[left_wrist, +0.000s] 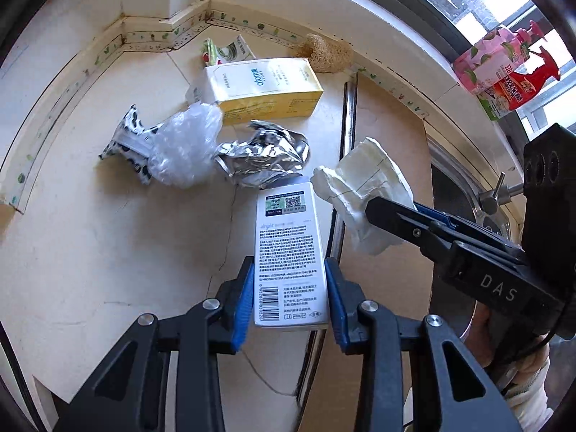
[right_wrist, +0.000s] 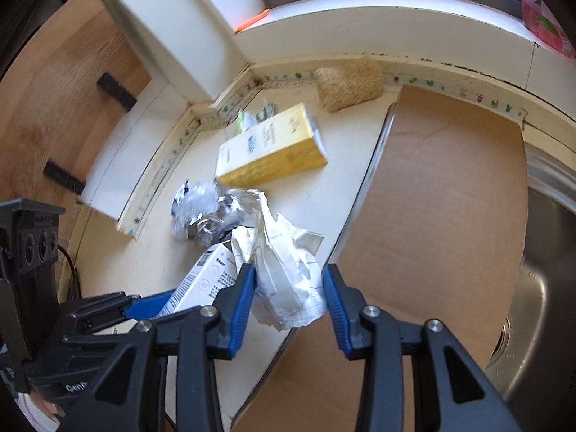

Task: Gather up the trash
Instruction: 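Grasp the white milk carton with the left gripper while the right gripper grasps the white tissue, then carry the white carton and tissue down over the black trash bin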

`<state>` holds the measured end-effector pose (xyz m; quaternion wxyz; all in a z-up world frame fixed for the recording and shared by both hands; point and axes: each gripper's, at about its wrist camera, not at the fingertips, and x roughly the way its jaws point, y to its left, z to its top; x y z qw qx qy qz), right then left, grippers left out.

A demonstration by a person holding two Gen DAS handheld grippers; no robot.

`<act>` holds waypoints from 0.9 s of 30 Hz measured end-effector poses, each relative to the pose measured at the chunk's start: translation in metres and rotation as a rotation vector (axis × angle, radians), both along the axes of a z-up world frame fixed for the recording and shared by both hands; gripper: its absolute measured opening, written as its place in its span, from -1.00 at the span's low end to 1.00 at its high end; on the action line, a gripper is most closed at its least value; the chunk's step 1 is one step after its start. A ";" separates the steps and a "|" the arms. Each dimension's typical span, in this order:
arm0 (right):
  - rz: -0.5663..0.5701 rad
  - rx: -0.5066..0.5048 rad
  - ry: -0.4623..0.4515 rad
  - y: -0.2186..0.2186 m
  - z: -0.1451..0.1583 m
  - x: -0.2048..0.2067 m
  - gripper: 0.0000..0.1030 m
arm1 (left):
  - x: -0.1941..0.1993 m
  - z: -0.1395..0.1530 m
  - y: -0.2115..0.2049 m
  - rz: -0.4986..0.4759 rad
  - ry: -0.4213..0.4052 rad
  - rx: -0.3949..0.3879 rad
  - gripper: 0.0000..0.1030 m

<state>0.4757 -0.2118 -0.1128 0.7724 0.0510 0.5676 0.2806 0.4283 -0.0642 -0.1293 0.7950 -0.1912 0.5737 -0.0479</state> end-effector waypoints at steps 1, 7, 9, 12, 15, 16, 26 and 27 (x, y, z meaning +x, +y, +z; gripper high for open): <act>0.003 -0.004 0.002 0.002 0.000 -0.008 -0.23 | -0.008 0.002 0.004 -0.004 -0.003 -0.001 -0.32; -0.009 -0.018 0.011 0.013 0.007 -0.059 -0.23 | -0.053 0.010 0.022 -0.034 -0.023 0.000 -0.32; -0.024 -0.020 0.001 0.016 0.013 -0.079 -0.23 | -0.068 0.014 0.026 -0.046 -0.035 0.001 -0.32; -0.050 -0.018 -0.014 0.020 0.023 -0.105 -0.24 | -0.093 0.020 0.036 -0.064 -0.058 0.000 -0.32; -0.083 -0.024 -0.037 0.026 0.033 -0.134 -0.24 | -0.118 0.026 0.046 -0.087 -0.082 0.003 -0.32; -0.091 -0.025 -0.043 0.028 0.035 -0.142 -0.24 | -0.126 0.027 0.049 -0.094 -0.088 0.004 -0.32; -0.183 -0.037 -0.084 0.050 0.052 -0.240 -0.24 | -0.205 0.039 0.075 -0.176 -0.147 0.002 -0.32; -0.193 -0.037 -0.086 0.051 0.053 -0.249 -0.24 | -0.214 0.040 0.077 -0.182 -0.149 0.000 -0.32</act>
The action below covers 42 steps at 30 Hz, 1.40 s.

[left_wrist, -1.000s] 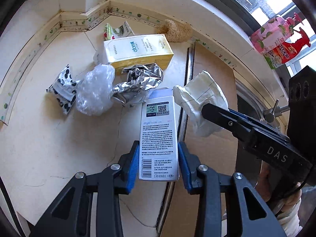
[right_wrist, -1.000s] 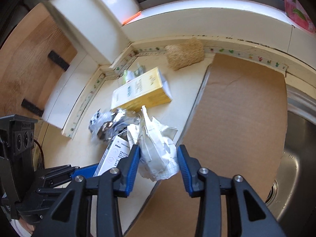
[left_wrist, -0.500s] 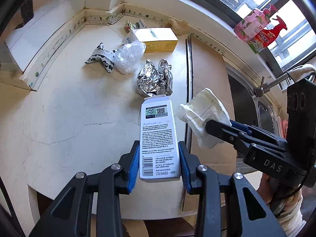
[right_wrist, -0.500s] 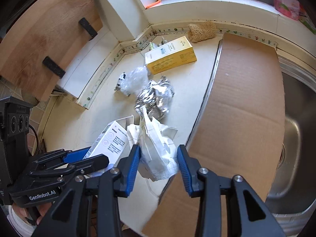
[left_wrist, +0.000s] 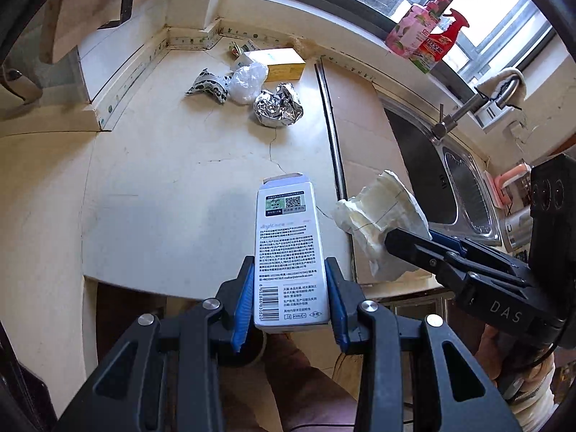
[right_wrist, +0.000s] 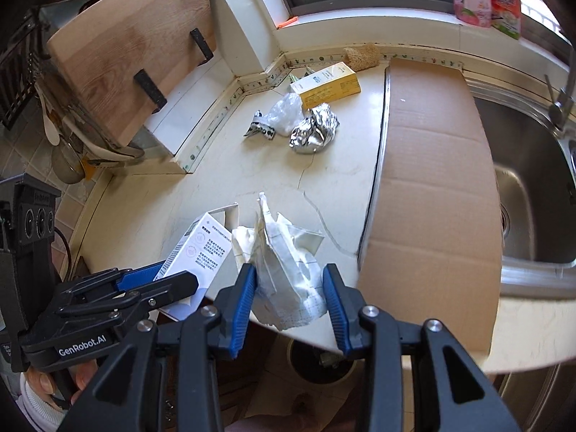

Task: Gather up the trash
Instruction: 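Carry the white carton and tissue down over the black trash bin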

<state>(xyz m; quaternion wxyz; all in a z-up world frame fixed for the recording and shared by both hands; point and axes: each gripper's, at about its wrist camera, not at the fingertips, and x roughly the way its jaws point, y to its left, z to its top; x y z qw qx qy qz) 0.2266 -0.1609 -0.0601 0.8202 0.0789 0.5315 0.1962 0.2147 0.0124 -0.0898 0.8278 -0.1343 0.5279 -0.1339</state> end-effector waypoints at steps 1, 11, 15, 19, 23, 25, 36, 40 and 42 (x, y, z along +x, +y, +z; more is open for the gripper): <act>-0.011 -0.001 -0.001 0.001 0.000 -0.009 -0.24 | -0.006 0.000 0.002 -0.006 0.000 -0.003 -0.32; -0.085 -0.015 0.026 0.008 -0.006 -0.089 -0.24 | -0.067 -0.007 0.002 -0.089 0.003 0.018 -0.32; -0.098 -0.014 0.061 0.008 -0.013 -0.109 -0.24 | -0.086 -0.015 -0.001 -0.115 0.036 0.027 -0.32; -0.094 -0.019 0.095 0.008 -0.020 -0.124 -0.24 | -0.101 -0.021 -0.005 -0.125 0.060 0.038 -0.32; -0.080 -0.026 0.132 0.006 -0.032 -0.131 -0.24 | -0.112 -0.032 -0.005 -0.115 0.090 0.039 -0.32; -0.071 -0.027 0.151 0.004 -0.040 -0.134 -0.24 | -0.117 -0.041 -0.006 -0.104 0.111 0.036 -0.32; -0.021 -0.056 0.304 -0.002 -0.131 -0.153 -0.24 | -0.143 -0.133 -0.020 -0.069 0.248 0.068 -0.32; -0.018 -0.065 0.368 -0.003 -0.174 -0.161 -0.24 | -0.146 -0.175 -0.015 -0.038 0.299 0.059 -0.32; -0.018 -0.076 0.392 -0.002 -0.194 -0.164 -0.24 | -0.147 -0.196 -0.011 -0.019 0.321 0.046 -0.32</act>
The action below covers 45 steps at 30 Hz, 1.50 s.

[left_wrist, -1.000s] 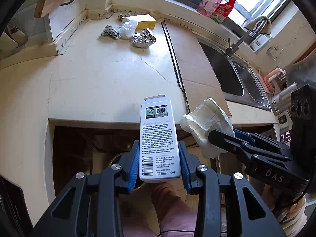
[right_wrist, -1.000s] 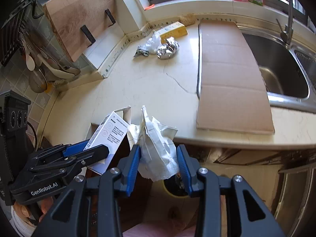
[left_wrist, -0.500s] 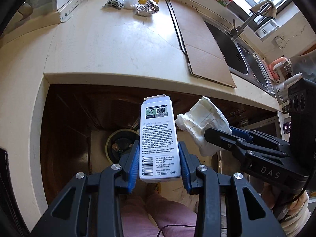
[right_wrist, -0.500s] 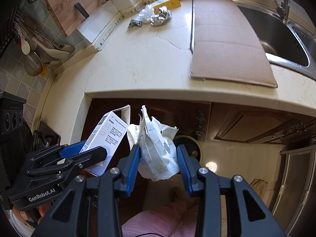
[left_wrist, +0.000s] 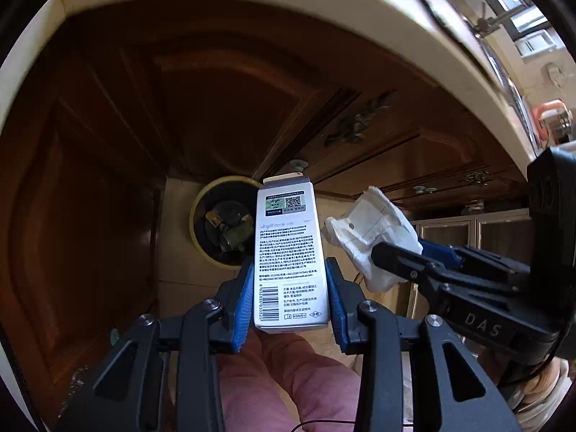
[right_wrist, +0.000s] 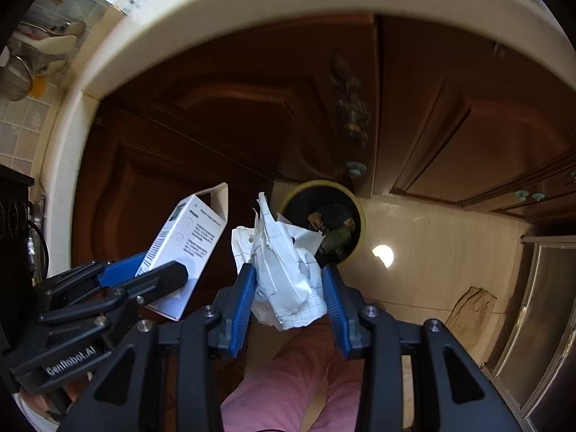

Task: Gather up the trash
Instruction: 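Carry the white carton and tissue down over the black trash bin, then open both grippers to drop the carton and tissue into the bin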

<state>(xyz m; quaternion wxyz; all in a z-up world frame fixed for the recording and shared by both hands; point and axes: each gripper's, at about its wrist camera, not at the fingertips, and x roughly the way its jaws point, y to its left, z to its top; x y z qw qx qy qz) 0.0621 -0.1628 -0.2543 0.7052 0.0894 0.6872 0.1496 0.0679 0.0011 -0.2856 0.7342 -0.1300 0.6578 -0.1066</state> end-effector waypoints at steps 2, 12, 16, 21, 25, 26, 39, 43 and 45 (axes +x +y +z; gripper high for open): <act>-0.005 -0.009 0.022 0.000 -0.020 -0.003 -0.24 | 0.000 -0.020 0.004 0.017 0.016 -0.006 -0.32; -0.079 -0.005 0.107 -0.005 -0.123 -0.003 -0.23 | 0.010 -0.112 0.016 0.046 0.069 -0.026 -0.32; -0.094 -0.004 0.117 -0.002 -0.156 0.002 -0.21 | 0.019 -0.151 0.013 0.044 0.087 -0.015 -0.32; -0.125 0.006 0.129 0.000 -0.195 0.009 -0.17 | 0.028 -0.193 0.012 0.033 0.102 -0.004 -0.32; -0.147 0.011 0.140 -0.002 -0.223 0.013 -0.15 | 0.035 -0.222 0.012 0.033 0.109 0.005 -0.30; -0.152 0.008 0.144 -0.002 -0.229 0.015 -0.14 | 0.036 -0.230 0.012 0.035 0.109 0.007 -0.30; -0.156 0.019 0.147 0.003 -0.247 0.024 0.02 | 0.041 -0.255 0.024 0.085 0.116 -0.008 0.27; -0.157 0.014 0.145 0.003 -0.243 0.023 0.03 | 0.039 -0.249 0.026 0.100 0.109 0.008 0.36; -0.158 0.011 0.138 0.003 -0.238 0.022 0.03 | 0.038 -0.245 0.026 0.097 0.110 0.015 0.36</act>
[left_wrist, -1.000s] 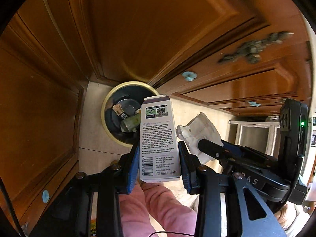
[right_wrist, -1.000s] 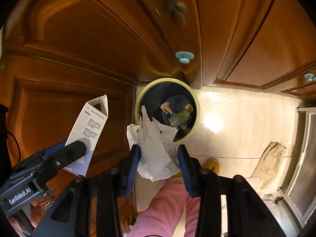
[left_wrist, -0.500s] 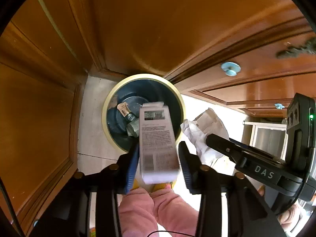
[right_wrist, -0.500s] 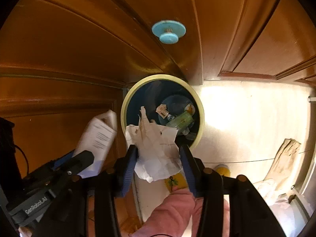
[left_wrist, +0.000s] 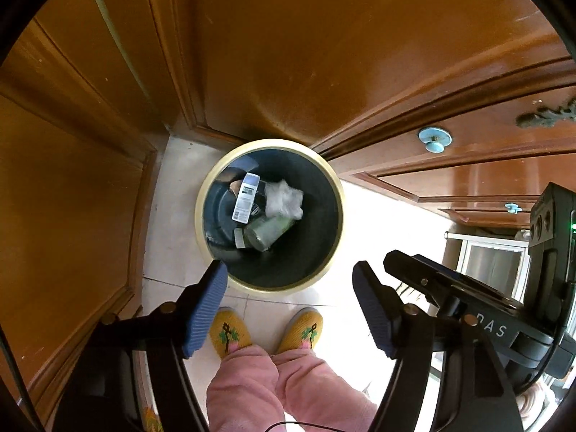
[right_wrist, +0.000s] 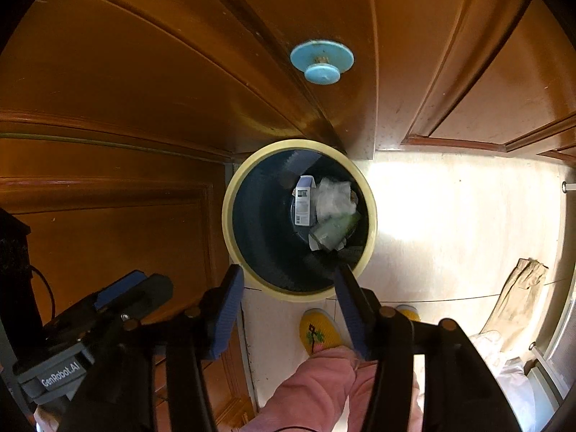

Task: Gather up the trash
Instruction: 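Open both grippers to drop the carton and tissue into the bin, then raise both tools back over the foil and plastic bag on the counter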

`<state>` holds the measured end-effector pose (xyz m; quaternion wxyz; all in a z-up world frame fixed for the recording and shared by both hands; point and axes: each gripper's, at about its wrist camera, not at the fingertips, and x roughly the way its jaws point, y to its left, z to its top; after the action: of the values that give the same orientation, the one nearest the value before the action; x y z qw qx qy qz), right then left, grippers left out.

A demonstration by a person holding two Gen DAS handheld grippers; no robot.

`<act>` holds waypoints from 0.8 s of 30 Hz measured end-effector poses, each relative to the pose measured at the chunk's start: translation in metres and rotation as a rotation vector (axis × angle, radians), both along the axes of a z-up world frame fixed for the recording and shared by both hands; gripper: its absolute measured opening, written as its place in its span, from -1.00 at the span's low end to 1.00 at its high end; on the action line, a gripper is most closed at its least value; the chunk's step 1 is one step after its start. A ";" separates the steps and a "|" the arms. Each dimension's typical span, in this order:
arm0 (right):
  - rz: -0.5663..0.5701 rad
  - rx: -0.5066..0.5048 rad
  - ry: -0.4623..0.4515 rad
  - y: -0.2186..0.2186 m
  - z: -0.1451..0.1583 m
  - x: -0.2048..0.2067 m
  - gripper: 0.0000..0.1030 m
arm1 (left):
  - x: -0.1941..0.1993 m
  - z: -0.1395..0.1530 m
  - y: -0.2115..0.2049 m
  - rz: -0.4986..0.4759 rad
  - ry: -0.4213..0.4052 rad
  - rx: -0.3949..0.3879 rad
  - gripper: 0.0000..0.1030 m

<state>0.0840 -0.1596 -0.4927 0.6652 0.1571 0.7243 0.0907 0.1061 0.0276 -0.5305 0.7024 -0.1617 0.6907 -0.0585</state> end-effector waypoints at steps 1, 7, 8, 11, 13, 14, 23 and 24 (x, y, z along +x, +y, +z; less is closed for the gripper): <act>0.002 -0.003 -0.003 0.001 0.003 -0.001 0.03 | 0.000 0.002 0.000 -0.002 -0.001 0.005 0.36; 0.009 -0.013 -0.017 0.002 0.036 -0.008 0.03 | -0.006 0.044 -0.004 -0.022 -0.024 0.010 0.36; 0.007 -0.013 -0.015 0.001 0.044 -0.009 0.03 | -0.007 0.055 -0.006 -0.027 -0.032 0.010 0.36; -0.002 -0.012 -0.018 -0.002 0.068 -0.013 0.03 | -0.010 0.086 -0.010 -0.042 -0.055 0.013 0.36; -0.005 -0.024 -0.032 -0.003 0.087 -0.014 0.03 | -0.011 0.107 -0.012 -0.054 -0.068 0.012 0.36; -0.008 -0.031 -0.036 -0.003 0.097 -0.015 0.03 | -0.013 0.117 -0.012 -0.060 -0.074 0.011 0.36; -0.017 -0.088 -0.067 -0.010 0.189 -0.018 0.03 | -0.015 0.219 -0.010 -0.087 -0.138 0.019 0.36; -0.019 -0.092 -0.078 -0.011 0.201 -0.018 0.03 | -0.015 0.233 -0.009 -0.087 -0.150 0.019 0.36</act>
<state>0.0659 -0.1707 -0.2920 0.7002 0.1296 0.6997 0.0572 0.0913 0.0182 -0.2980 0.7505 -0.1199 0.6430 -0.0943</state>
